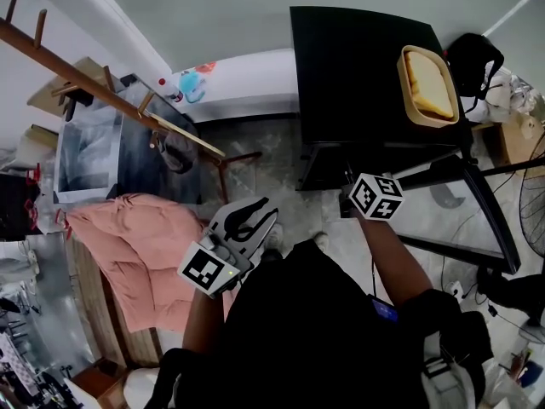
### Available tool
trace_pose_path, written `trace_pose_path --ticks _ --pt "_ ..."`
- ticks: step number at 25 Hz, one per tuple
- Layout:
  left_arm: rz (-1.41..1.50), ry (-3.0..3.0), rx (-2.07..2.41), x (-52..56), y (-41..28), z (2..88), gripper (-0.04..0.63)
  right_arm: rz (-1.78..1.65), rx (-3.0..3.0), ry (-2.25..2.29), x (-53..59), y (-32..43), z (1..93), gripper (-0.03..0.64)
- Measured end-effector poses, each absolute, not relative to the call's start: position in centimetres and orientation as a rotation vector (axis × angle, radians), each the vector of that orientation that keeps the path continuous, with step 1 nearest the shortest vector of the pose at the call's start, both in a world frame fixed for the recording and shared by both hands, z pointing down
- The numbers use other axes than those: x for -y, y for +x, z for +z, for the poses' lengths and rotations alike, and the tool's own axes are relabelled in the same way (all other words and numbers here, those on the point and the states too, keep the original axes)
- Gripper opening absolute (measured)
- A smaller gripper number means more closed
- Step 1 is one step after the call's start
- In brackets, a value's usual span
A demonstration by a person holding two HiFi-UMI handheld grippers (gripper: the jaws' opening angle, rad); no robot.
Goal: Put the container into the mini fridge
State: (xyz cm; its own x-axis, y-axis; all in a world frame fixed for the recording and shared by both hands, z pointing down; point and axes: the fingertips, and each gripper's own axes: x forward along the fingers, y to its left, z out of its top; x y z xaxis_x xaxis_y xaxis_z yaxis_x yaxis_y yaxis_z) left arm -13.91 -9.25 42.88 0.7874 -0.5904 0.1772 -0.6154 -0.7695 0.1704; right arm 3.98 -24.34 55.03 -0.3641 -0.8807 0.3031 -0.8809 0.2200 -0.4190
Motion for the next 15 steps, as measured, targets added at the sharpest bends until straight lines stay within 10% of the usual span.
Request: trace_pose_path --ticks 15 --pt "0.122 2.755 0.962 10.5 -14.4 42.6 0.103 0.833 2.427 1.809 24.0 4.7 54.0 0.192"
